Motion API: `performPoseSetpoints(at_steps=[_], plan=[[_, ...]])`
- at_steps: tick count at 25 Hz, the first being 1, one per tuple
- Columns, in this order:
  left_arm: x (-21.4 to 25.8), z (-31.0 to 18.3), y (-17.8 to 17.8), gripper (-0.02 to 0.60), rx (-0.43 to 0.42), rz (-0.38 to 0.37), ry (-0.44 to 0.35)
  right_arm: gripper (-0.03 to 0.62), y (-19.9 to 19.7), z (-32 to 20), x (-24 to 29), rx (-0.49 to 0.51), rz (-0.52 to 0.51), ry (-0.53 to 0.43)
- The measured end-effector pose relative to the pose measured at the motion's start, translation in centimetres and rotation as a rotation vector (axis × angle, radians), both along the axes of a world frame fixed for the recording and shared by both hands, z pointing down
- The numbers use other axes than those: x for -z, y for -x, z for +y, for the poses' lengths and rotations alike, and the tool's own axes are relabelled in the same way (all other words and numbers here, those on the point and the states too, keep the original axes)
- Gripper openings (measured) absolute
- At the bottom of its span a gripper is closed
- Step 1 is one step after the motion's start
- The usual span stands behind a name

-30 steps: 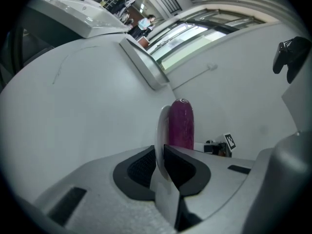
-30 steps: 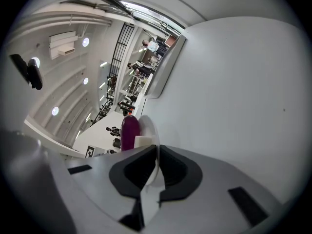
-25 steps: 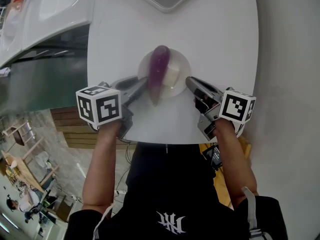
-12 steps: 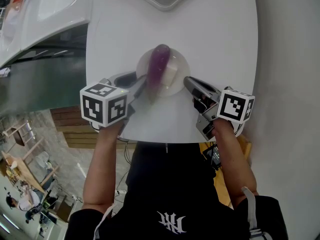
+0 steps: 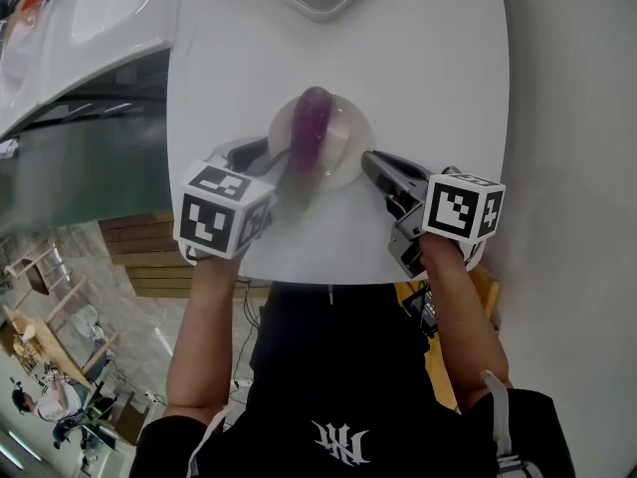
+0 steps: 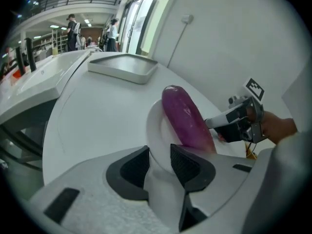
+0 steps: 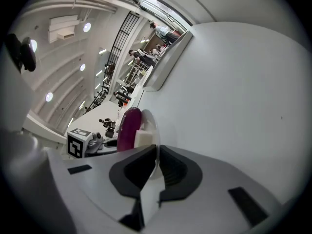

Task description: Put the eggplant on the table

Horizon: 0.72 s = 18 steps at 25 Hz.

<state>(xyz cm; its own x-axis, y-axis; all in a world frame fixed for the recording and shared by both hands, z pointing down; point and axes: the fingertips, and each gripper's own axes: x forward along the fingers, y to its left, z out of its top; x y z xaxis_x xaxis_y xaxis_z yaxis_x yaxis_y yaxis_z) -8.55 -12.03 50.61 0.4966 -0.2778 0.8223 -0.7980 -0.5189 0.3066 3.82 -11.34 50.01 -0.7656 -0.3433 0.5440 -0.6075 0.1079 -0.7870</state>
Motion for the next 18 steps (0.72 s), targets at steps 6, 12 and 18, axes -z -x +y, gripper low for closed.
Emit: performPoseSetpoints(at_steps=[6,12,18], plan=[[-0.35,-0.43,0.80,0.118,-0.029,-0.027,0.005,0.018,0.97,-0.24,-0.42,0.069,0.097,-0.042],[-0.16,-0.46,0.39,0.121,-0.043,-0.036,-0.001,0.032,0.60,-0.34,-0.57,0.123,0.173,-0.082],[-0.08,-0.42,0.25,0.123,-0.042,-0.021,-0.004,0.055,0.39,-0.52,-0.75,0.194,0.298,-0.170]])
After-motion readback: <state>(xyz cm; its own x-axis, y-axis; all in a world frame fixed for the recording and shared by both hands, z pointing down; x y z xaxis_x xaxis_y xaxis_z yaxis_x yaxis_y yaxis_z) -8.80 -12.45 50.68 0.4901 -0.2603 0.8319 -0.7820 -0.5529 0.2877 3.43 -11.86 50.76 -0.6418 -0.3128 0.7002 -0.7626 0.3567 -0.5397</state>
